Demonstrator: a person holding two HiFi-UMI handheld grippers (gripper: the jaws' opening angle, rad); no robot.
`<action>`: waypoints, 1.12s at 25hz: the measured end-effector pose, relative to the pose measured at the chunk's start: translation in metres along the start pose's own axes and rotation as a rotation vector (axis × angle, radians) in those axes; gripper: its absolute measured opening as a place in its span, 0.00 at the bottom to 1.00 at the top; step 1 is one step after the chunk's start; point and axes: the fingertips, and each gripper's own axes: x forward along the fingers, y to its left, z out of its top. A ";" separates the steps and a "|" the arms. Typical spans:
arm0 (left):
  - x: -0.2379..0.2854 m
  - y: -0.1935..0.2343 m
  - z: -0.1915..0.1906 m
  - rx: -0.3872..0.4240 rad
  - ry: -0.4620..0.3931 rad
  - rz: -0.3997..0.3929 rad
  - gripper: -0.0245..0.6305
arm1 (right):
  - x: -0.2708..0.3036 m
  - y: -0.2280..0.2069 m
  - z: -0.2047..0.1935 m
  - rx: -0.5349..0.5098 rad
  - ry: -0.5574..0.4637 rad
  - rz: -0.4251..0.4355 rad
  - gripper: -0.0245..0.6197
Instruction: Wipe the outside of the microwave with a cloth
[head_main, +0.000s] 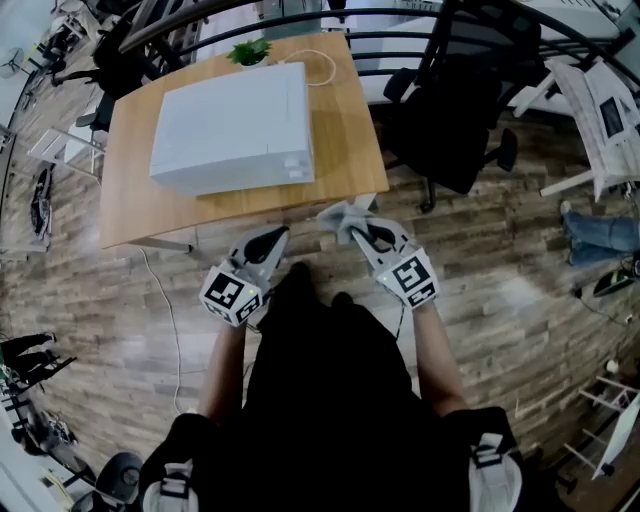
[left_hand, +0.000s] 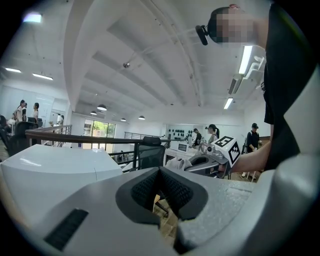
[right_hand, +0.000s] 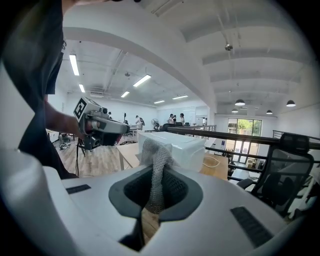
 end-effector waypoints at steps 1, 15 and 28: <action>0.000 0.002 -0.001 0.001 0.005 0.001 0.04 | 0.002 0.000 -0.001 0.000 0.001 0.001 0.07; 0.055 0.079 0.022 0.021 0.001 -0.059 0.04 | 0.049 -0.049 0.000 0.052 0.017 -0.066 0.07; 0.094 0.181 0.039 0.026 -0.002 -0.067 0.04 | 0.120 -0.091 0.011 0.017 0.076 -0.082 0.07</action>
